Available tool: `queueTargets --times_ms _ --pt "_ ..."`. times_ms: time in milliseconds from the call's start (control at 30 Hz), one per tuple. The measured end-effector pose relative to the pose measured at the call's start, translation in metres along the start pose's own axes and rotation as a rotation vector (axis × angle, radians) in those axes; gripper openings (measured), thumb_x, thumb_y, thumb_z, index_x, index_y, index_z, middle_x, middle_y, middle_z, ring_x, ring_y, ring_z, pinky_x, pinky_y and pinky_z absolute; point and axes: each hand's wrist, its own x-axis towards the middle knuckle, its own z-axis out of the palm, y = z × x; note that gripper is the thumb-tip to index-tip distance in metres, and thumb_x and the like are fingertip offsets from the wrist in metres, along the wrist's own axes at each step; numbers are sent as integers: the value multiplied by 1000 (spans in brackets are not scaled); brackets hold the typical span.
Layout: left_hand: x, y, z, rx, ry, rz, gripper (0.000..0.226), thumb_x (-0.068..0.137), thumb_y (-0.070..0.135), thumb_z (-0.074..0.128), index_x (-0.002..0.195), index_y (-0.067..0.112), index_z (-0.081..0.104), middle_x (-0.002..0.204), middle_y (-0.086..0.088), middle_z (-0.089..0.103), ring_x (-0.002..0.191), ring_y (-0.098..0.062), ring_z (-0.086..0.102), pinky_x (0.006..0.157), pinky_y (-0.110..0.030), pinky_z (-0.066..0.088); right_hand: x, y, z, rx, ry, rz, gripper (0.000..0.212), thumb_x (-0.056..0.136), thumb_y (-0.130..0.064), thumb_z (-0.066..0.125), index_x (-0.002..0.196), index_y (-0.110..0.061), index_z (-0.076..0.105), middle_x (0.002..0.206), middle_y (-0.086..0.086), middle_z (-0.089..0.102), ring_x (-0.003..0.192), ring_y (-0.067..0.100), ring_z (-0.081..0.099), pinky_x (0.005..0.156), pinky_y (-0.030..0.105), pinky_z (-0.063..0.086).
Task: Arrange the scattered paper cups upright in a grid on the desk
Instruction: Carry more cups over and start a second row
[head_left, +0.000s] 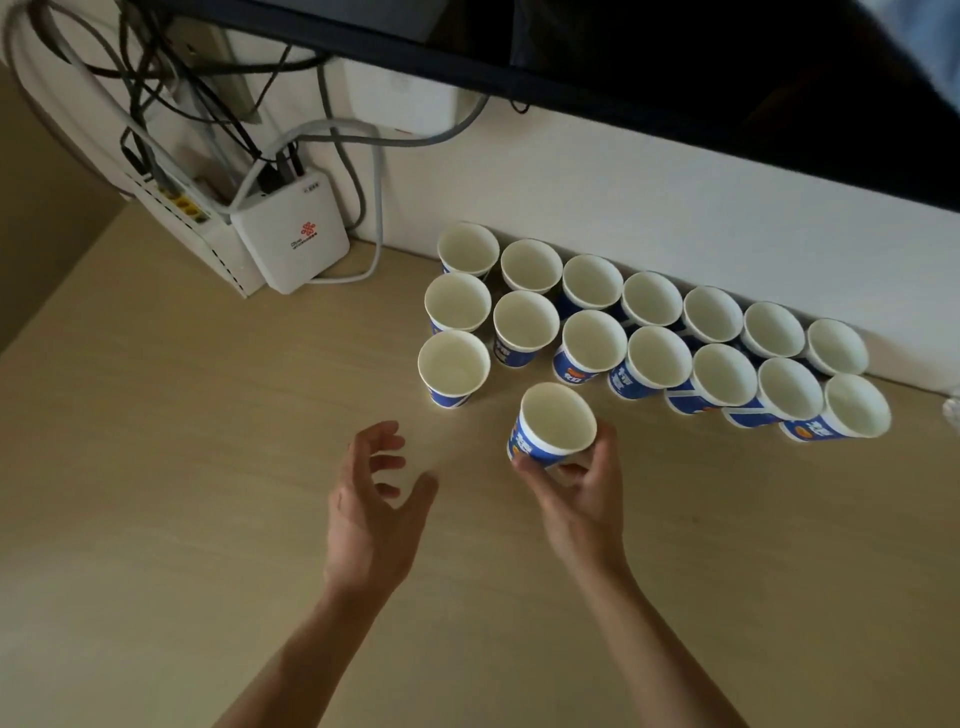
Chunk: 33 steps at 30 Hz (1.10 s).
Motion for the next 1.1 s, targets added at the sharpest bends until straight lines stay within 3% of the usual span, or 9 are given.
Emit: queueTargets --times_ms 200,400,633,767,900,1100 --pt "-7 -1 4 -2 -48 50 49 80 14 81 121 27 57 110 16 66 99 -8 65 73 -33 57 20 17 19 -25 57 -143 60 71 -14 89 119 -17 52 109 -4 65 97 20 67 85 44 57" --pt "-12 -1 14 -8 -64 99 46 75 33 75 118 34 57 113 20 65 102 -8 66 74 -33 57 32 23 34 -89 102 -277 66 73 -20 88 127 -24 50 119 -2 64 106 18 65 87 36 56" --pt "-20 -7 23 5 -117 94 43 74 29 79 112 35 58 113 20 66 100 -8 66 65 -18 52 35 24 39 -24 145 -272 67 72 -14 89 123 -28 49 112 -16 63 99 8 65 84 30 56" --pt "-23 -9 26 0 -118 94 41 76 29 78 111 34 59 111 18 67 96 -9 67 61 -15 50 36 23 40 -34 133 -271 67 71 -18 89 122 -30 47 112 -13 65 100 10 66 85 32 56" --pt "-23 -7 27 -18 -118 97 46 68 40 73 111 33 59 112 17 67 96 -10 67 66 -17 53 39 26 41 -24 112 -252 68 71 -19 89 125 -26 49 114 -9 65 101 13 66 85 37 57" --pt "-30 0 20 -28 -119 106 50 67 51 68 113 34 59 109 17 68 99 -11 67 71 -26 56 15 38 22 -84 103 -211 63 76 -15 84 129 -15 50 120 -4 60 109 15 60 90 32 51"
